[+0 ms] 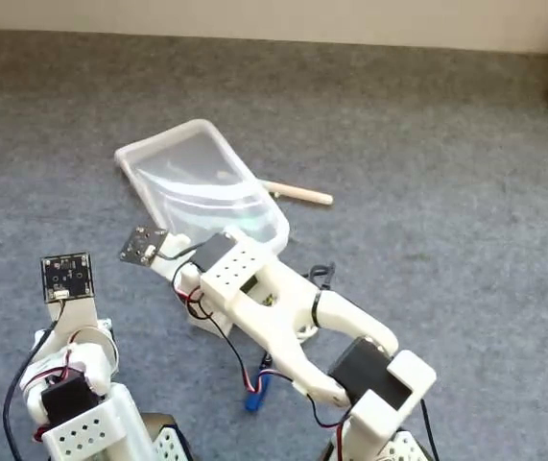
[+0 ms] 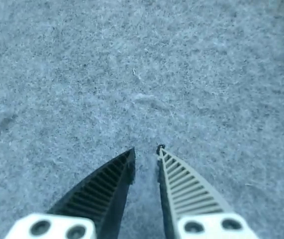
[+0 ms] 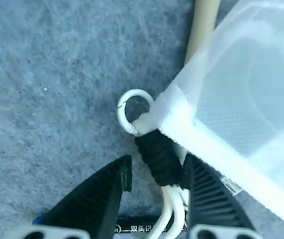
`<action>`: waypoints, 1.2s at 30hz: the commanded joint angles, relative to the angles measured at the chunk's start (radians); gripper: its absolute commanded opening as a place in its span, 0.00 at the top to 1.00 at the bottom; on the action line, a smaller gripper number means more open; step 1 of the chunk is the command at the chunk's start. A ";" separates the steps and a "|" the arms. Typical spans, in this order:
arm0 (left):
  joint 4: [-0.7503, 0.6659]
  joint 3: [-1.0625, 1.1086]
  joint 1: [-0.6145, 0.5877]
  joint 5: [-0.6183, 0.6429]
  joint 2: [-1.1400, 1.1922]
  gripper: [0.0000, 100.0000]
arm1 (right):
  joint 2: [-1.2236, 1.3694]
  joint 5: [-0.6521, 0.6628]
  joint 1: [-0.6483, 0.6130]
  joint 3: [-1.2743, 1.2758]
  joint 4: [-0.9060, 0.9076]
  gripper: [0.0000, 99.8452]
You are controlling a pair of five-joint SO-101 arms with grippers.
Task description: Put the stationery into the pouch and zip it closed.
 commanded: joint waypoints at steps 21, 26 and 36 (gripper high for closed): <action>-0.020 -0.008 -0.010 -0.012 -0.013 0.91 | 0.038 0.014 -0.004 -0.061 -0.059 0.84; -0.020 -0.008 -0.010 -0.012 -0.013 0.91 | 0.036 0.014 -0.001 -0.061 -0.058 0.84; -0.020 -0.008 -0.010 -0.012 -0.013 0.91 | -0.108 0.014 0.024 -0.024 -0.065 0.84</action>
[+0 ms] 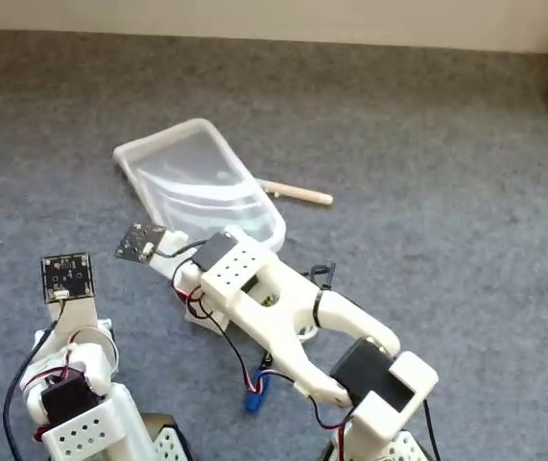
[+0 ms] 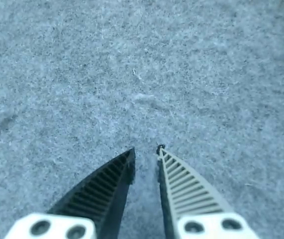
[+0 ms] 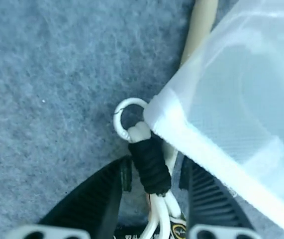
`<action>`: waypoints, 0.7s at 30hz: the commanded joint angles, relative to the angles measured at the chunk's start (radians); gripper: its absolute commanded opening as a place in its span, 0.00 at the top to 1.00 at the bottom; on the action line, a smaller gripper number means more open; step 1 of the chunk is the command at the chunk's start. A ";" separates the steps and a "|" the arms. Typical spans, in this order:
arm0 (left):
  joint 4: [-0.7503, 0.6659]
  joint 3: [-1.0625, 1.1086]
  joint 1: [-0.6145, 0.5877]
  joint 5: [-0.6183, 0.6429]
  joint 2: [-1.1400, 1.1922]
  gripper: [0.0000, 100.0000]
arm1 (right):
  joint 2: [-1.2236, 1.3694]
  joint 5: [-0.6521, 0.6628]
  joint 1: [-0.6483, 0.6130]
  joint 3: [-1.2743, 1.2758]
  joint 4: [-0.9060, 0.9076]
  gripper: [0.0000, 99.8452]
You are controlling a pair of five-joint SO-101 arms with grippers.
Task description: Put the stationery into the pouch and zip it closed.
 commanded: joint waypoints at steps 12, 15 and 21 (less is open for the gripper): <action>-0.020 -0.008 -0.010 -0.012 -0.013 0.91 | -0.004 0.009 0.022 -0.005 -0.065 0.88; -0.020 -0.008 -0.010 -0.012 -0.013 0.91 | -0.001 0.011 0.021 -0.002 -0.053 0.88; -0.020 -0.008 -0.010 -0.012 -0.013 0.91 | -0.004 0.012 0.021 -0.010 0.036 0.88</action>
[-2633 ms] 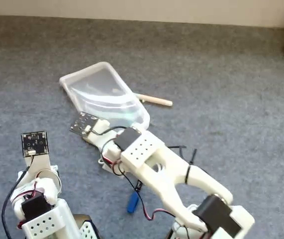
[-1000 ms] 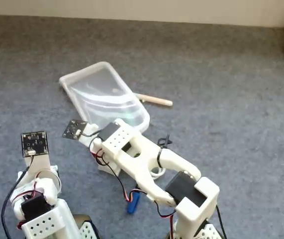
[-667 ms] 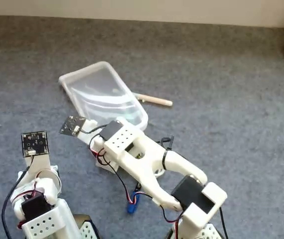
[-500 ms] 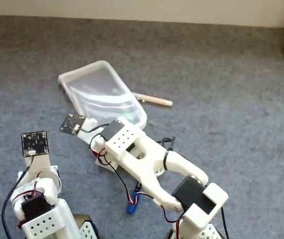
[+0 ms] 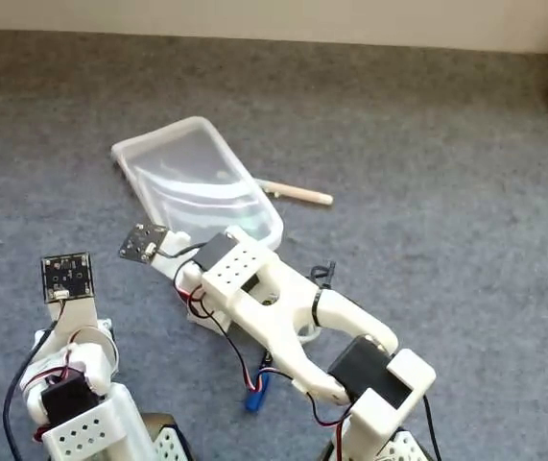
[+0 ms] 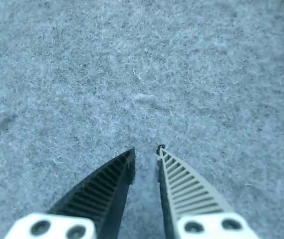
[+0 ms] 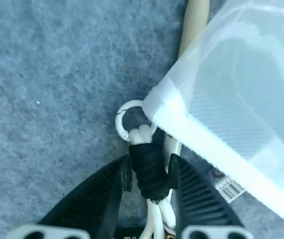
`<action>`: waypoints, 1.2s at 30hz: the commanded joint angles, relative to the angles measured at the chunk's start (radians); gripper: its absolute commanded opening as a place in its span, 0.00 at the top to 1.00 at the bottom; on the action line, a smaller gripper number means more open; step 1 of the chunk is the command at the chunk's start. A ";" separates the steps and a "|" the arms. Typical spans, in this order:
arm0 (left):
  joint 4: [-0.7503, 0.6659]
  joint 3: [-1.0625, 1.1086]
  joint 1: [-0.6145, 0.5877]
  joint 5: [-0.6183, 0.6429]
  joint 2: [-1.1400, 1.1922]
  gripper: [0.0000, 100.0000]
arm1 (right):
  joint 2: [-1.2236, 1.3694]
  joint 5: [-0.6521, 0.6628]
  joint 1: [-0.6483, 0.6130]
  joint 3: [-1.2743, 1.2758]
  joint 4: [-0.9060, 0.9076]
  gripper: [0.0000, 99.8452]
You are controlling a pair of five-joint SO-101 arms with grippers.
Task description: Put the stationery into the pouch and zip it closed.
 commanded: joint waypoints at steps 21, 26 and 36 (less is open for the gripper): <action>-0.020 -0.008 -0.010 -0.012 -0.013 0.91 | -0.016 0.014 0.016 0.024 0.042 0.91; -0.020 -0.008 -0.010 -0.012 -0.013 0.91 | -0.028 0.012 0.018 0.016 0.051 1.00; -0.043 -0.013 -0.010 -0.009 -0.013 0.91 | -0.255 -0.049 0.022 0.031 0.090 0.99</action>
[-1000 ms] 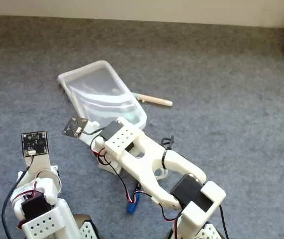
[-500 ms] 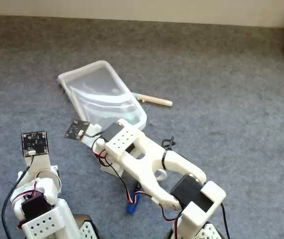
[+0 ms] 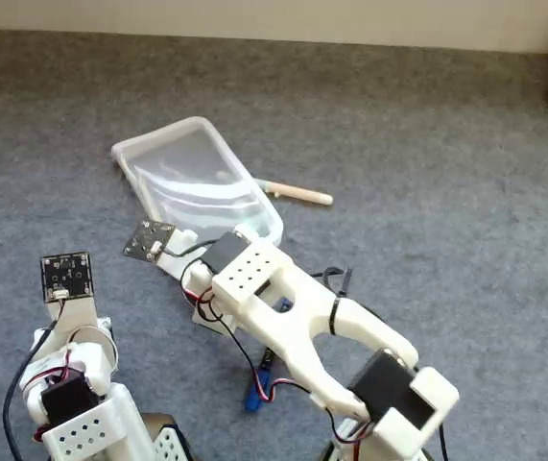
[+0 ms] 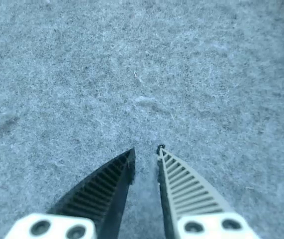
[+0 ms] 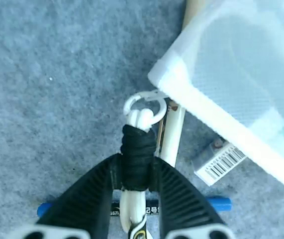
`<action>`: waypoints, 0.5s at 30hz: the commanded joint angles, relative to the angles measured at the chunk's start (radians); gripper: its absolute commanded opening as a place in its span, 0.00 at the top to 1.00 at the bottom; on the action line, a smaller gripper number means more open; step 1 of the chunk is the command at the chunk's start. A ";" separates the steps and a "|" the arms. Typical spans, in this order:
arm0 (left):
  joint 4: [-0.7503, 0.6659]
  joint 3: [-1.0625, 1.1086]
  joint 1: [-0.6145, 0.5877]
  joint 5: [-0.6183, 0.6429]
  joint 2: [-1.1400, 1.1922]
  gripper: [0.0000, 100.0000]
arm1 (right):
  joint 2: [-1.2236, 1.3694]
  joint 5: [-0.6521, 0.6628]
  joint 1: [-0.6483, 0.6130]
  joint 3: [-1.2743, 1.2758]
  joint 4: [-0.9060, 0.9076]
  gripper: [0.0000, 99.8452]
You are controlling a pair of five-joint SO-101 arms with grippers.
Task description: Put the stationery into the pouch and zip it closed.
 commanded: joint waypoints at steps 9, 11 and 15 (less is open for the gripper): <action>-0.028 -0.021 -0.007 0.014 -0.013 0.73 | -0.262 -0.118 0.030 0.068 -0.022 0.99; -0.028 -0.033 0.018 0.046 -0.013 0.72 | -0.289 -0.143 0.042 0.068 -0.025 0.99; -0.009 -0.076 0.071 0.051 -0.012 0.72 | -0.332 -0.196 0.065 0.070 -0.033 0.99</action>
